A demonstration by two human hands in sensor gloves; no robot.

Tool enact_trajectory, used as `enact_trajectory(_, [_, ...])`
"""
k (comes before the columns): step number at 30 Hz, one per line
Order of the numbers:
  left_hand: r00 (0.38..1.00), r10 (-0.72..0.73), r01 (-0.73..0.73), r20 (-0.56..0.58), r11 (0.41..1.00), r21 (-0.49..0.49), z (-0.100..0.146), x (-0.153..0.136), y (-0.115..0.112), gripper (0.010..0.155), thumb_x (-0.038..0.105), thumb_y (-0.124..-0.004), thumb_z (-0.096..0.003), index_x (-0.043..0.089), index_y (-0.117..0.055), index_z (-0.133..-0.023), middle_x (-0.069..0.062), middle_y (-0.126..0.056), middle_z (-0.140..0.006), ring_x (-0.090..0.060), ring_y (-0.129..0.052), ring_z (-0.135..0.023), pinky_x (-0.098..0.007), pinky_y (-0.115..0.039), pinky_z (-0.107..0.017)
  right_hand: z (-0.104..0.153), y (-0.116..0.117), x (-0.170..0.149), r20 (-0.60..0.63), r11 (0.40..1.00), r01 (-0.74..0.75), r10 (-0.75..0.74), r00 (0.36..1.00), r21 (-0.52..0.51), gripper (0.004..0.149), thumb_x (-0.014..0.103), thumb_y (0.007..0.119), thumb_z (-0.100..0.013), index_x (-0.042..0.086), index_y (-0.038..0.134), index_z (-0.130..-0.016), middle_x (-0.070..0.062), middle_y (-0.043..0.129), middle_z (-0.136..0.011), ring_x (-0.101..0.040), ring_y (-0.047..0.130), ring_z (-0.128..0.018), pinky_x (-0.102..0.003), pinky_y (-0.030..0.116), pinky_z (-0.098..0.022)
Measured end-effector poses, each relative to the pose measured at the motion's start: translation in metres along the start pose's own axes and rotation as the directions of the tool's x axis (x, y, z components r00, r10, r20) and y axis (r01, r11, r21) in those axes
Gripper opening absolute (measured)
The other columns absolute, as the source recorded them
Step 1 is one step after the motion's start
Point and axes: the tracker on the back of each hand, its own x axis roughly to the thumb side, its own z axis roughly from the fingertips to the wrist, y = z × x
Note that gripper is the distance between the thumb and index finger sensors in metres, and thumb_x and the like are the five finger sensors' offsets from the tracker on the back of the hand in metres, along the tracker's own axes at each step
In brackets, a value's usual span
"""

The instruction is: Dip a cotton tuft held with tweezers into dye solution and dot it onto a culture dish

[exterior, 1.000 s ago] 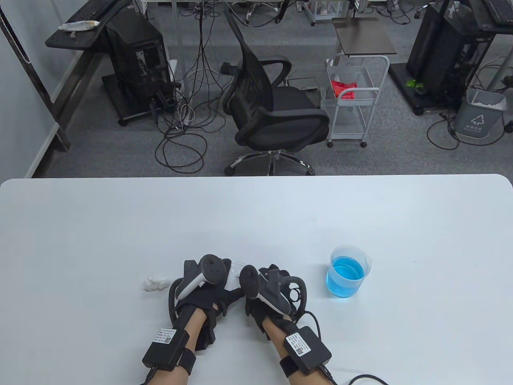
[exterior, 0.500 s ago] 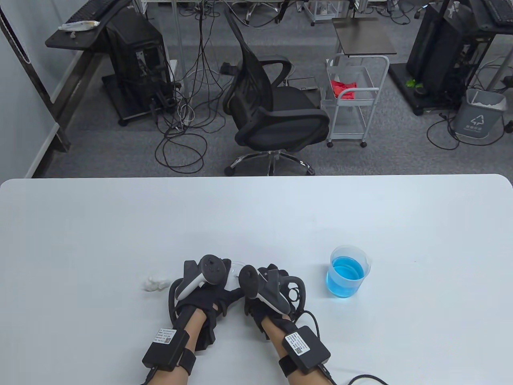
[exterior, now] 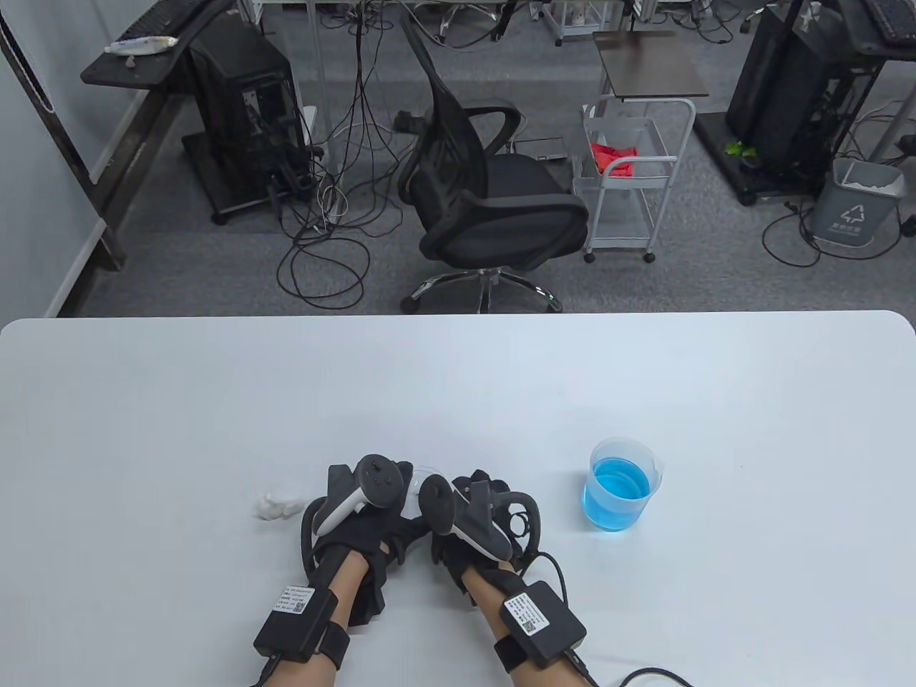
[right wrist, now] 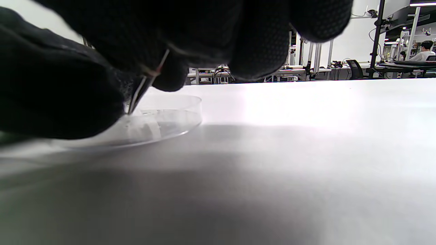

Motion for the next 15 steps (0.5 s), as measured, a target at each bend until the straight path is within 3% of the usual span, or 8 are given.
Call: enact_trajectory(15, [1.000, 0.002, -0.002, 0.000, 1.000, -0.001, 0.0002, -0.0002, -0.0002, 0.095, 0.076, -0.068, -0.0438, 0.039, -0.015, -0.112, 0.011, -0.014, -0.120, -0.022, -0.014, -0.117, -0.045, -0.025, -0.082, 0.0004, 0.0036, 0.0041, 0.012, 1.000, -0.014, 0.014, 1.000, 0.000, 0.032, 0.032, 0.091, -0.040, 0.022, 0.099, -0.069, 0.000, 0.099, -0.046, -0.022, 0.095, -0.062, -0.056, 0.069, -0.057])
